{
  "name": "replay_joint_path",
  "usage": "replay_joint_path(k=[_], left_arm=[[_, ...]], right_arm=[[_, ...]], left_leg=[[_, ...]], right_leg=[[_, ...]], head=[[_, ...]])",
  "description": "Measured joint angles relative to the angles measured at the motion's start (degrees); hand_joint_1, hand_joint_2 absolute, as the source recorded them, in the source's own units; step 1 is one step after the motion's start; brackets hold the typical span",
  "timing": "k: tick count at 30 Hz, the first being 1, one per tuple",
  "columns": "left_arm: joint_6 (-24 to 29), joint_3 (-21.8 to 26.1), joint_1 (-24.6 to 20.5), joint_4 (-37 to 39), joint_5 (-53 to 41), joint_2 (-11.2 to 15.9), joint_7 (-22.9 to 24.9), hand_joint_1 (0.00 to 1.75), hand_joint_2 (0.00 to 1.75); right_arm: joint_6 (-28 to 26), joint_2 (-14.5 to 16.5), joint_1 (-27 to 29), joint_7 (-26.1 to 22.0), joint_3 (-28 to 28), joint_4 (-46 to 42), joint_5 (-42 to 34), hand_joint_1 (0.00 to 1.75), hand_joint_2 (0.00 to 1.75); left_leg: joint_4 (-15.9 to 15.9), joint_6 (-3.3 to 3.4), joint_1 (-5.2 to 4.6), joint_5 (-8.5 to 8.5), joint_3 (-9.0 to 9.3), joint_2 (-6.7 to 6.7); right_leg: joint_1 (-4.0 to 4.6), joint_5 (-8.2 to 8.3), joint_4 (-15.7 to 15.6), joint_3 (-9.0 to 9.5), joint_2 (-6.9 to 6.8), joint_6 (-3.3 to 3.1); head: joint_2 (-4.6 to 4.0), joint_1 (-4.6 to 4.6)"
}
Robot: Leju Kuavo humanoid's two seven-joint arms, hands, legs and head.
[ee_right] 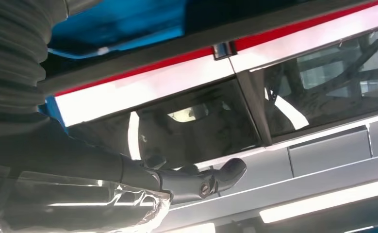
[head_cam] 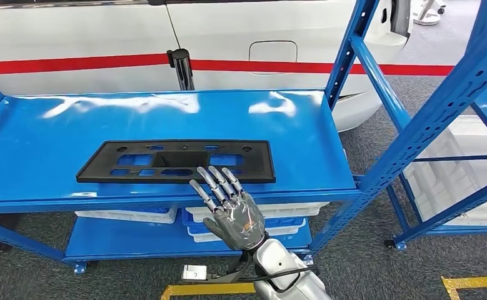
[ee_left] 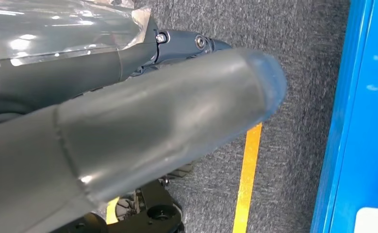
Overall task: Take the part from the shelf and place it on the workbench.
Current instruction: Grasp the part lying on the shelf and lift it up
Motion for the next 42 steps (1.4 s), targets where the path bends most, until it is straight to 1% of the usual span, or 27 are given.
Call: replay_joint_path(k=[1,3,4,5,6,7,8,9,10,12,14,15,16,18,19,20,21,22,23,24,25,26,28,31,33,38,42], left_arm=[[0.01,0.03,0.00,0.00,0.00,-0.03,-0.01,0.00,0.00],[0.03,0.06,0.00,0.00,0.00,-0.03,0.00,0.00,0.00],[0.03,0.07,0.02,0.00,0.00,-0.04,0.01,0.00,0.00],[0.03,0.08,0.05,0.00,0.00,-0.05,0.01,0.00,0.00],[0.02,0.08,0.07,0.00,0.00,-0.08,0.01,0.00,0.00],[0.02,0.08,0.07,0.00,0.00,-0.10,0.01,0.00,0.00],[0.02,0.08,0.07,0.01,0.00,-0.14,0.01,0.00,0.00],[0.02,0.08,0.06,0.01,-0.02,-0.18,0.02,0.00,0.00],[0.02,0.08,0.06,0.02,-0.04,-0.20,0.02,0.00,0.00],[0.04,0.08,0.03,0.02,-0.13,-0.20,0.03,0.00,0.00],[0.22,0.08,-0.01,0.00,-0.22,-0.12,0.05,0.00,0.00],[0.37,0.08,-0.04,-0.01,-0.28,-0.12,0.07,0.00,0.00],[0.57,0.08,-0.06,-0.02,-0.34,-0.10,0.07,0.00,0.00],[0.95,0.08,-0.06,-0.02,-0.53,-0.14,0.05,0.00,0.00],[1.12,0.08,-0.05,-0.02,-0.64,-0.13,0.03,0.00,0.00],[1.25,0.08,-0.05,-0.02,-0.79,-0.12,0.02,0.00,0.00],[1.36,0.07,-0.05,-0.02,-0.92,-0.12,0.02,0.00,0.00],[1.53,0.07,-0.06,-0.02,-1.07,-0.11,0.01,0.00,0.00],[1.80,0.05,-0.09,-0.02,-1.25,-0.13,-0.01,0.00,0.00],[2.18,0.02,-0.15,-0.01,-1.50,-0.13,-0.07,0.00,0.00],[2.67,-0.04,-0.24,-0.01,-1.81,-0.15,-0.16,0.00,0.00],[3.16,-0.14,-0.34,0.00,-2.12,-0.18,-0.26,0.00,0.00],[3.89,-0.37,-0.52,0.00,-2.55,-0.21,-0.38,0.00,0.00],[4.30,-0.55,-0.67,-0.01,-2.71,-0.13,-0.48,0.00,0.00],[5.20,-0.54,-0.74,-0.02,-2.40,-0.03,-1.03,0.00,0.00],[7.10,1.30,-2.50,-0.03,1.13,-0.03,-4.53,0.00,0.00],[7.14,1.86,-4.37,-0.08,1.01,-0.10,-5.54,0.00,0.00]], right_arm=[[0.00,-0.02,-0.02,-0.01,0.01,0.03,-0.01,0.00,1.75],[0.00,-0.13,0.09,-0.01,0.02,0.16,-0.02,0.00,1.75],[0.00,-0.21,0.17,-0.01,0.02,0.26,-0.02,0.00,1.75],[0.00,-0.27,0.23,-0.01,0.02,0.33,-0.02,0.00,1.75],[0.00,-0.31,0.24,-0.01,0.02,0.38,-0.02,0.00,1.75],[0.00,-0.32,0.22,-0.01,0.02,0.41,-0.01,0.00,1.75],[0.00,-0.32,0.19,-0.01,0.02,0.42,-0.01,0.00,1.75],[0.00,-0.31,0.18,-0.01,0.02,0.42,-0.01,0.00,1.75],[0.00,-0.30,0.18,-0.01,0.02,0.42,-0.01,0.00,1.75],[0.00,-0.27,0.18,-0.01,0.02,0.42,0.01,0.00,1.75],[0.00,-0.21,0.17,-0.10,0.01,0.42,-0.03,0.00,1.75],[0.00,-0.13,0.16,-0.21,0.00,0.42,-0.06,0.00,1.75],[0.00,-0.02,0.16,-0.38,0.00,0.42,-0.10,0.00,1.75],[0.00,0.19,0.15,-0.75,0.01,0.55,-0.19,0.00,1.75],[0.00,0.25,0.16,-0.90,0.01,0.66,-0.24,0.00,1.75],[0.00,0.32,0.16,-0.99,0.02,0.80,-0.28,0.00,1.75],[0.00,0.40,0.16,-1.03,0.03,0.94,-0.32,0.00,1.75],[0.00,0.52,0.13,-1.07,0.04,1.07,-0.38,0.00,1.75],[0.00,0.67,0.05,-1.13,0.05,1.20,-0.50,0.00,1.75],[0.00,0.84,-0.13,-1.26,0.07,1.38,-0.66,0.00,1.75],[0.00,1.02,-0.44,-1.43,0.09,1.63,-0.83,0.00,1.75],[0.00,1.21,-0.82,-1.60,0.13,1.94,-0.98,0.00,1.75],[0.00,1.57,-1.52,-1.82,0.21,2.64,-1.09,0.00,1.75],[0.00,2.03,-2.06,-1.91,0.37,3.48,-1.12,0.00,1.75],[0.00,2.28,-2.44,-2.07,0.51,4.01,-1.45,0.00,1.75],[0.05,3.79,-4.91,-2.75,2.21,7.02,-3.27,0.00,1.75],[0.11,5.43,-7.62,-2.79,3.87,10.31,-4.04,0.00,1.75]], left_leg=[[-0.19,0.37,0.04,-0.01,0.27,0.03],[-0.22,0.93,-0.18,-0.26,0.49,0.00],[-0.21,1.04,-0.29,-0.39,0.59,-0.08],[-0.19,1.11,-0.42,-0.54,0.75,-0.20],[-0.18,1.09,-0.54,-0.72,1.01,-0.34],[-0.18,1.03,-0.65,-0.94,1.34,-0.48],[-0.13,0.89,-0.82,-1.21,1.65,-0.59],[-0.04,0.69,-1.02,-1.53,1.92,-0.70],[0.05,0.47,-1.18,-1.83,2.08,-0.76],[0.17,-0.03,-1.25,-2.28,2.21,-0.81],[0.93,-0.64,-0.93,-2.98,2.07,-0.69],[2.53,-1.04,-0.76,-3.99,1.45,-0.58],[5.24,-1.47,-0.52,-5.50,0.24,-0.45],[12.79,-2.31,0.05,-8.85,-3.77,-0.25],[15.60,-2.67,0.38,-9.57,-5.56,-0.18],[16.63,-2.98,0.70,-9.21,-6.55,-0.11],[15.28,-3.27,1.01,-7.63,-6.33,-0.02],[11.88,-3.54,1.31,-5.23,-4.98,0.09],[7.69,-3.79,1.60,-2.90,-3.13,0.22],[3.99,-3.90,1.67,-1.25,-1.41,0.20],[1.50,-3.83,1.73,-0.32,-0.28,0.15],[0.41,-3.70,1.64,-0.15,0.19,0.07],[0.19,-3.28,1.17,-0.15,0.23,-0.14],[0.23,-2.61,0.41,-0.27,0.23,-0.30],[0.24,-2.34,0.21,-0.30,0.21,-0.30],[0.26,-1.94,0.06,-0.22,0.11,-0.29],[0.28,-1.80,0.05,-0.16,0.11,-0.28]], right_leg=[[0.04,-1.33,3.21,-1.68,0.01,-0.28],[0.07,-4.07,11.19,-6.26,0.02,-0.75],[0.11,-4.57,13.79,-8.03,0.02,-0.68],[0.18,-4.08,14.28,-8.75,0.02,-0.40],[0.27,-2.67,12.30,-8.21,0.02,-0.02],[0.39,-0.72,8.53,-6.69,0.02,0.25],[0.56,1.27,4.12,-4.82,0.03,0.25],[0.71,2.82,0.57,-3.23,0.04,0.00],[0.81,3.71,-1.63,-2.20,0.05,-0.38],[0.83,4.16,-2.66,-1.60,0.07,-1.16],[0.28,4.24,-3.04,-1.15,0.07,-1.76],[-0.02,4.25,-3.24,-0.86,0.06,-2.06],[-0.24,4.20,-3.38,-0.60,0.04,-2.32],[-0.27,3.97,-3.39,-0.39,0.02,-2.67],[-0.31,3.86,-3.38,-0.32,0.03,-2.71],[-0.39,3.74,-3.36,-0.22,0.06,-2.65],[-0.54,3.58,-3.35,-0.02,0.10,-2.48],[-0.72,3.36,-3.34,0.28,0.15,-2.20],[-0.79,3.11,-3.34,0.61,0.19,-1.85],[-0.70,2.85,-3.29,0.85,0.21,-1.47],[-0.43,2.60,-3.18,0.93,0.22,-1.24],[-0.07,2.43,-3.11,0.91,0.22,-1.13],[0.36,2.30,-3.16,0.85,0.17,-1.14],[0.12,2.43,-3.55,1.16,0.06,-0.90],[-0.04,2.54,-3.77,1.28,0.06,-0.72],[-0.19,2.79,-4.03,1.30,0.06,-0.31],[-0.20,2.90,-4.06,1.28,0.06,0.25]], head=[[0.00,0.05],[0.00,0.09],[0.00,0.09],[0.00,0.09],[0.00,0.09],[0.00,0.09],[0.00,0.10],[0.00,0.07],[0.00,0.05],[0.00,-0.01],[0.00,0.01],[0.00,-0.02],[0.00,-0.03],[0.00,-0.07],[0.00,-0.07],[0.00,-0.07],[0.00,-0.07],[0.00,-0.07],[0.00,-0.07],[0.00,-0.08],[0.00,-0.01],[0.00,0.06],[0.00,0.21],[0.00,0.19],[0.00,0.20],[0.00,0.19],[0.00,0.19]])
